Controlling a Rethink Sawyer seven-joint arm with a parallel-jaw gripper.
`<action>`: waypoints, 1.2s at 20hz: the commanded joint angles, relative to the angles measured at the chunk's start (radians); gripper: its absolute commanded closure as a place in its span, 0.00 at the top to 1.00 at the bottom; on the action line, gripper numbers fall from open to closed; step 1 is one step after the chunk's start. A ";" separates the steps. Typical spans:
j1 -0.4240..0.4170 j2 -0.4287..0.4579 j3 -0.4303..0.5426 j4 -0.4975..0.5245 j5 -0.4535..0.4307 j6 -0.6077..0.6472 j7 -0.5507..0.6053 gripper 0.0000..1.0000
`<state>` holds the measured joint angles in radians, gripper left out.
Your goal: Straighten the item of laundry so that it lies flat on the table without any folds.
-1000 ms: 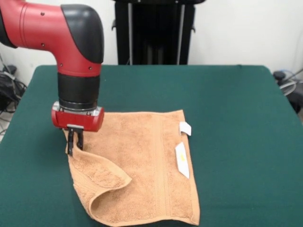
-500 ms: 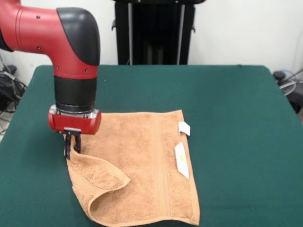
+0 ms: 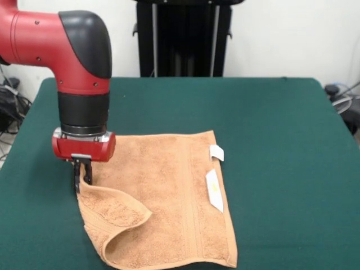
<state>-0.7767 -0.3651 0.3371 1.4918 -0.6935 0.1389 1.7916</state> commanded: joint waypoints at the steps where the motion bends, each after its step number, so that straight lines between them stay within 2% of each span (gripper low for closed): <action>1: -0.076 0.164 0.062 -0.118 -0.135 0.056 -0.175 0.00; 24: -0.078 0.196 0.033 -0.226 -0.204 0.049 -0.148 0.00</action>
<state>-0.8303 -0.3506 0.4009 1.4811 -0.7488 0.1382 1.7916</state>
